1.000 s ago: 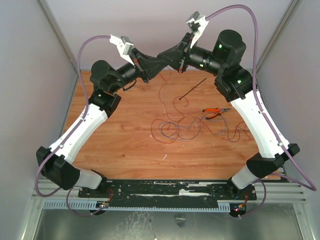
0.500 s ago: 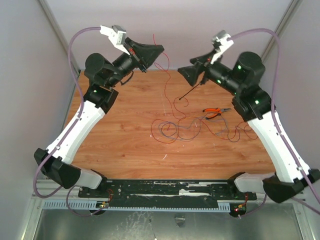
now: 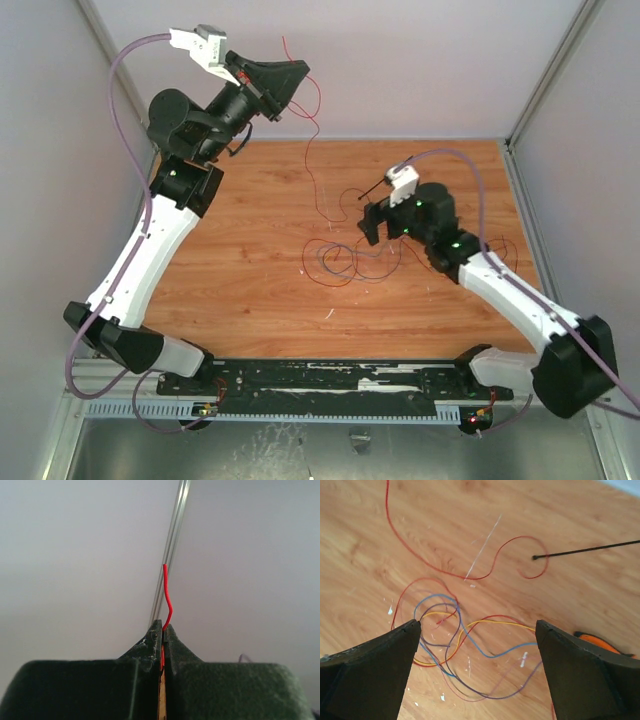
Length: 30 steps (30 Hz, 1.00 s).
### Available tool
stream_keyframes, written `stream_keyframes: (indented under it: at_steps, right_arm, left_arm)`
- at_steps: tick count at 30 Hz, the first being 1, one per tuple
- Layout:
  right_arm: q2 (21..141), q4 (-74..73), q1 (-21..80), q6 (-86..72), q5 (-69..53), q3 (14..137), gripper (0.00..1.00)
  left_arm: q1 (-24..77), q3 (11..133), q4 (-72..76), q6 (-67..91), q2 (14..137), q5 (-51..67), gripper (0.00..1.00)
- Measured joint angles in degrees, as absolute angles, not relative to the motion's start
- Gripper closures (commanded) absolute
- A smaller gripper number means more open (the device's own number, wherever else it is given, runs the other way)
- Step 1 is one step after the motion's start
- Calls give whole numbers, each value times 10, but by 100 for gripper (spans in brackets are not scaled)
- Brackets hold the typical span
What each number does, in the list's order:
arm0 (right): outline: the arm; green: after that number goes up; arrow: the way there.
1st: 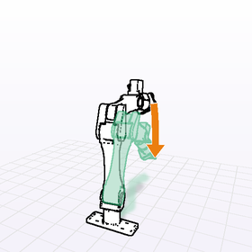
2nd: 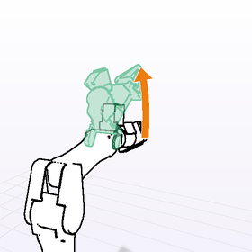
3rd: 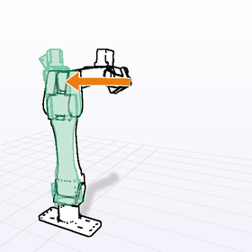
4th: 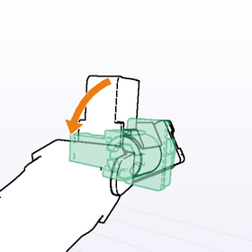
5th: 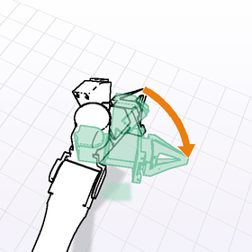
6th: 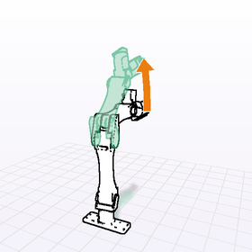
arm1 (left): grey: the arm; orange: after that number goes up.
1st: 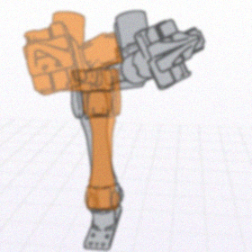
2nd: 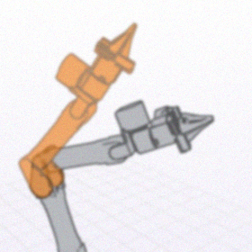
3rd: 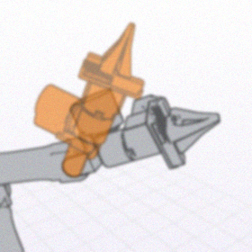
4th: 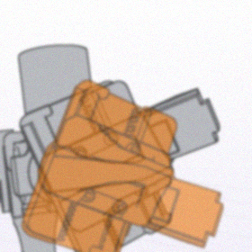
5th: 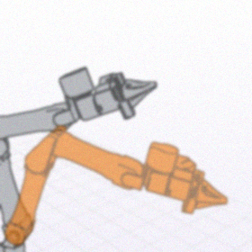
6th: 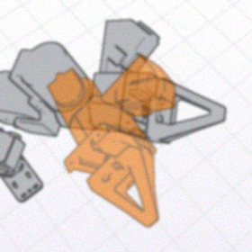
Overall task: Zip-tie the wires
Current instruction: Straighten the cable at the center of the board.
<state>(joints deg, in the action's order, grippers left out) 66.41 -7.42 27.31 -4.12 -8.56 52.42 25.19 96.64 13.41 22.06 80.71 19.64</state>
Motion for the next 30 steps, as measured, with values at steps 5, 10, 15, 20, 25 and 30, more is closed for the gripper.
stream_keyframes:
  at_steps: [5,10,15,20,25,30]
  right_arm:
    - [750,19,314,-1,-85,494,1]
    - [863,91,336,40,-83,523,1]
    - [972,121,348,70,-98,576,11]
    - [1035,132,352,82,-98,618,61]
    - [1031,140,346,75,-81,624,100]
    - [1004,139,314,70,-83,624,100]
  left_arm:
    - [248,974,126,225,819,191,100]
    - [244,977,114,230,823,191,100]
    - [242,994,102,230,824,191,100]
    - [229,1003,97,230,824,189,100]
    - [159,1002,73,238,807,169,100]
    - [36,996,67,264,766,141,100]
